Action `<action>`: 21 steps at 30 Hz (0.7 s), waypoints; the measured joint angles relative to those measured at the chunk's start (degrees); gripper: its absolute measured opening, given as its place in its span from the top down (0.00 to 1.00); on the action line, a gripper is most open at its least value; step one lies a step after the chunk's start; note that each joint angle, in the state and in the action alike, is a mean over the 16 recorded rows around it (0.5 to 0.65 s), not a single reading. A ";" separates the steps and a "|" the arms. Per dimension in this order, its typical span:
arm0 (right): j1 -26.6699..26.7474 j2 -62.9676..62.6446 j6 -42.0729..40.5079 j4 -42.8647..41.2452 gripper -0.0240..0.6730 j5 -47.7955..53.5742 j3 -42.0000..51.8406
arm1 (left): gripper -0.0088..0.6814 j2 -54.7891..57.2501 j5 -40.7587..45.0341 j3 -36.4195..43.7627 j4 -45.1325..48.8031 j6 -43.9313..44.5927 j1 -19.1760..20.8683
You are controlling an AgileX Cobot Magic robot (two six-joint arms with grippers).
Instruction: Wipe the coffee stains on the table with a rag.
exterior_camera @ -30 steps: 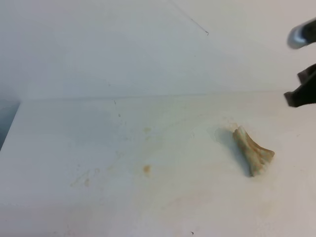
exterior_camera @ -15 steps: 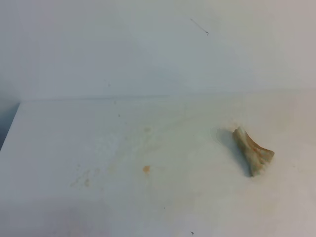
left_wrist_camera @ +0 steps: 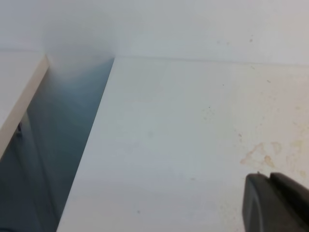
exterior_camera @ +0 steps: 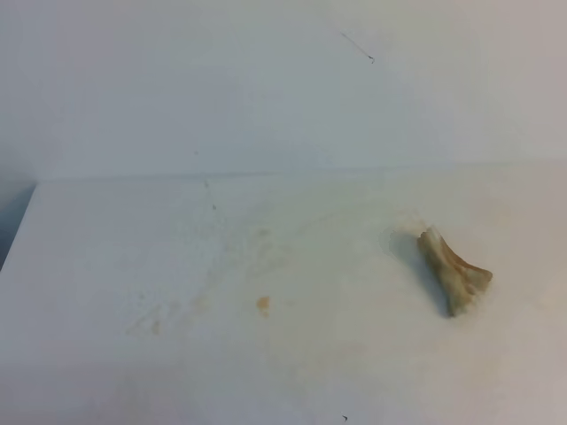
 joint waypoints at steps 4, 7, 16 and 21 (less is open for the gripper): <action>-4.49 -4.46 -0.02 4.43 0.97 -3.04 5.03 | 0.99 0.00 0.00 0.00 0.00 0.00 0.00; -8.74 -8.88 -0.07 8.19 0.97 -6.11 10.26 | 0.99 -0.10 0.00 0.00 0.00 0.00 0.00; -18.95 -23.35 -0.97 16.28 0.97 -11.87 26.96 | 0.99 -0.10 0.00 0.00 0.00 0.00 0.00; -20.91 -29.51 -2.09 16.93 0.97 -9.77 31.49 | 0.99 -0.10 0.01 0.00 0.00 0.00 0.00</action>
